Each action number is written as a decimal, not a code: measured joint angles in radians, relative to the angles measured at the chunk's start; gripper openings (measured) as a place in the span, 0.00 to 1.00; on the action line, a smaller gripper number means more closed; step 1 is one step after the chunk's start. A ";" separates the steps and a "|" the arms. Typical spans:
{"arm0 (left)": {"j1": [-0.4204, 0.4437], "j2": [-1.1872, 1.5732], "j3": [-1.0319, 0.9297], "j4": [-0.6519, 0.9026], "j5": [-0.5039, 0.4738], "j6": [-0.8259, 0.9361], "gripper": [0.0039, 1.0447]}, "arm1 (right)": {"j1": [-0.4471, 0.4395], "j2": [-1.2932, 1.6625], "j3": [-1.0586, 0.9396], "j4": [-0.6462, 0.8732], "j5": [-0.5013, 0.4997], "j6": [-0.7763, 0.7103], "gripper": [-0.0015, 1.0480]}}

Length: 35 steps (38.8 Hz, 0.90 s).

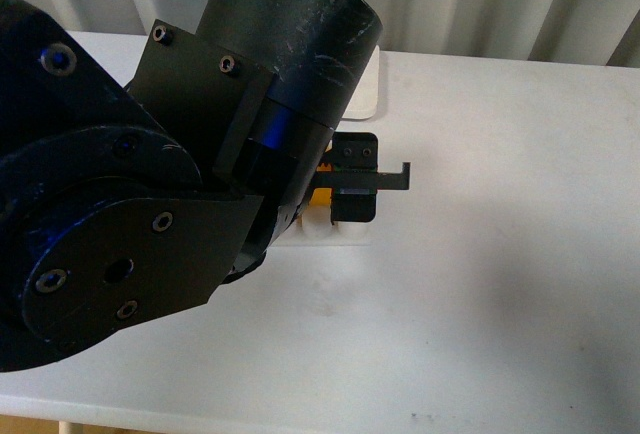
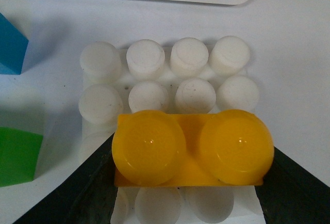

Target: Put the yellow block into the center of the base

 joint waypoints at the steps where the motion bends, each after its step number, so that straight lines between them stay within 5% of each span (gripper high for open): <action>1: 0.000 0.001 0.000 0.000 -0.001 -0.001 0.63 | 0.000 0.000 0.000 0.000 0.000 0.000 0.91; 35: 0.008 0.065 -0.006 0.076 -0.009 -0.031 0.63 | 0.000 0.000 0.000 0.000 0.000 0.000 0.91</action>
